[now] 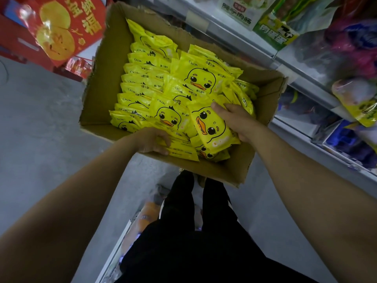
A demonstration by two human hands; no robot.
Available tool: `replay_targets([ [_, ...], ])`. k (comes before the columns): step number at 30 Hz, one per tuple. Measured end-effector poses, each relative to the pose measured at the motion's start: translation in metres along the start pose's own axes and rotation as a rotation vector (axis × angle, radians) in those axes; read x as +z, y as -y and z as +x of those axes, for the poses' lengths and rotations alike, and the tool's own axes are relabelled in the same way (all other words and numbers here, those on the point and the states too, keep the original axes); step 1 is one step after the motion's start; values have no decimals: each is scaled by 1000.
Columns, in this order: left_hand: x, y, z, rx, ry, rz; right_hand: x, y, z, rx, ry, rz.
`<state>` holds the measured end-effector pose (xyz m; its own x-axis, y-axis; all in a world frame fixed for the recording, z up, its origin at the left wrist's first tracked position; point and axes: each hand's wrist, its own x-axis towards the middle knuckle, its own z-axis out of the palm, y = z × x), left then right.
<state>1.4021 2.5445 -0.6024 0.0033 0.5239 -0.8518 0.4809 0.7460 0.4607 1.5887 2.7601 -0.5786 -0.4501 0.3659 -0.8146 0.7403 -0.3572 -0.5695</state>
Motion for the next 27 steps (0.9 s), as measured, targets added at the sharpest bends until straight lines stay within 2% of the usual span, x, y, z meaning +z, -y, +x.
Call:
replay_targets([
  [8,-1,-11,-6,14,-107,-1,-7,4,-27,68,60,192],
  [13,-14,-30,-28,79,-102,-237,-25,14,-57,111,47,307],
  [17,-24,-46,-49,39,-149,-395,-47,22,-86,70,59,398],
  [21,-32,-87,-69,34,-226,-598,-69,38,-115,-2,-31,382],
  [27,-37,-163,-92,128,-342,-724,-106,67,-155,-139,-95,414],
])
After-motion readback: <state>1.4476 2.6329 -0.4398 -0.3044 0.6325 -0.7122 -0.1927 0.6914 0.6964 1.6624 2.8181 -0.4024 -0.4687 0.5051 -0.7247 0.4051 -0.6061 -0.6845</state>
